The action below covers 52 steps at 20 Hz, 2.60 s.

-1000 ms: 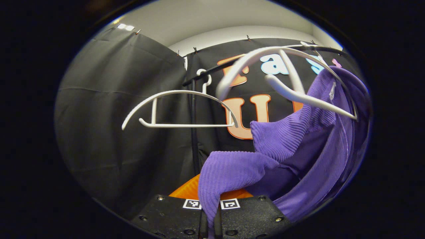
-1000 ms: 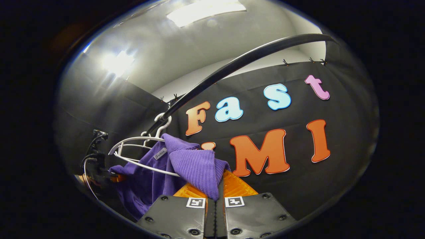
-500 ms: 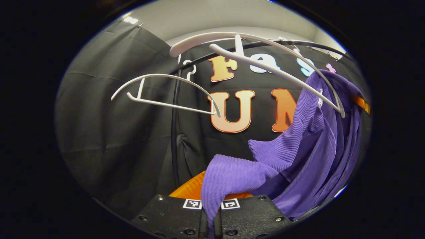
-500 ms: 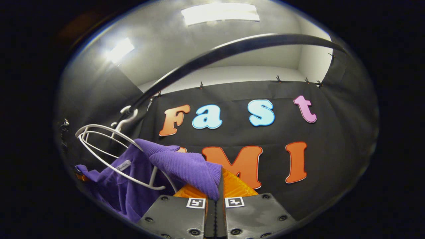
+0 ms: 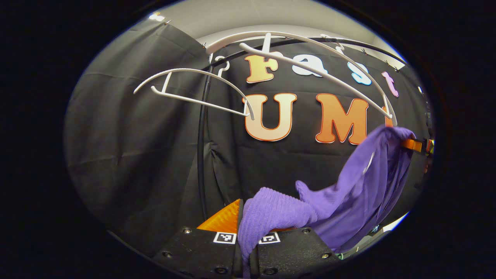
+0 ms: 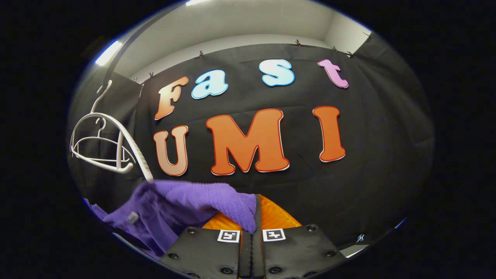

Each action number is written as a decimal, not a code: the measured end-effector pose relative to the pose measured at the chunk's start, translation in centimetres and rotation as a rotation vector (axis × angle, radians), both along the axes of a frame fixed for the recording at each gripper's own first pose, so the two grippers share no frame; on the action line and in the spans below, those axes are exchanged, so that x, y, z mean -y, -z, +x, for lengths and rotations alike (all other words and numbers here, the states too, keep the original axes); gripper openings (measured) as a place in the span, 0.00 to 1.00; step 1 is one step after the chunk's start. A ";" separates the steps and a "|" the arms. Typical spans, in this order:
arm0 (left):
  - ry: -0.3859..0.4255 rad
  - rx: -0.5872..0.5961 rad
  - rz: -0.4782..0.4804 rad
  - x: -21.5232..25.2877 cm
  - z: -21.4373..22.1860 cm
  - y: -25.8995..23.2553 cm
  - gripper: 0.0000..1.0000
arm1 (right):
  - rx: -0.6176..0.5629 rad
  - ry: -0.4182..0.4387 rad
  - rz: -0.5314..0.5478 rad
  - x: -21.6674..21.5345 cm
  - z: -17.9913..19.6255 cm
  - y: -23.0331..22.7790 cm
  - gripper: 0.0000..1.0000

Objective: Grasp the clothes on the hanger with both hands and then place them into the laundry hamper below.

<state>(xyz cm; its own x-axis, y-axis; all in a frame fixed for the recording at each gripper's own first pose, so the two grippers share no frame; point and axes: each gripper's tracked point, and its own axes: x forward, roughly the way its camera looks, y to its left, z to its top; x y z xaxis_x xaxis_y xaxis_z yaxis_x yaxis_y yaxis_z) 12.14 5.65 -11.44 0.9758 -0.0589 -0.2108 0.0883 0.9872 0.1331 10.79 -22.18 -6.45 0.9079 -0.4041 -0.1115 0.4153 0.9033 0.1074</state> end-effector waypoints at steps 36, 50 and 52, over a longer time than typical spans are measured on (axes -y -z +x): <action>0.118 -0.943 -0.260 16.2 -16.8 27.8 0.12 | -0.916 -0.392 0.440 -20.2 -15.6 34.2 0.14; -0.006 -1.016 -0.174 13.0 -18.0 29.9 0.98 | -0.925 -0.313 0.512 -19.2 -16.3 34.3 0.97; 0.015 -0.985 -0.180 13.4 -17.7 28.9 0.98 | -0.893 -0.311 0.504 -18.7 -16.2 33.7 0.97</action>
<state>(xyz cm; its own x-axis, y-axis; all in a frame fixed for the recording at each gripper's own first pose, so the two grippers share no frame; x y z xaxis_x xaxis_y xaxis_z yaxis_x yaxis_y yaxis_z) -5.54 -7.73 -40.30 0.3693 -0.1801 -0.9117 0.0914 0.9833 -0.1572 -5.44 -3.46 -40.11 0.4704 0.1094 -0.8756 0.2875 0.9192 0.2692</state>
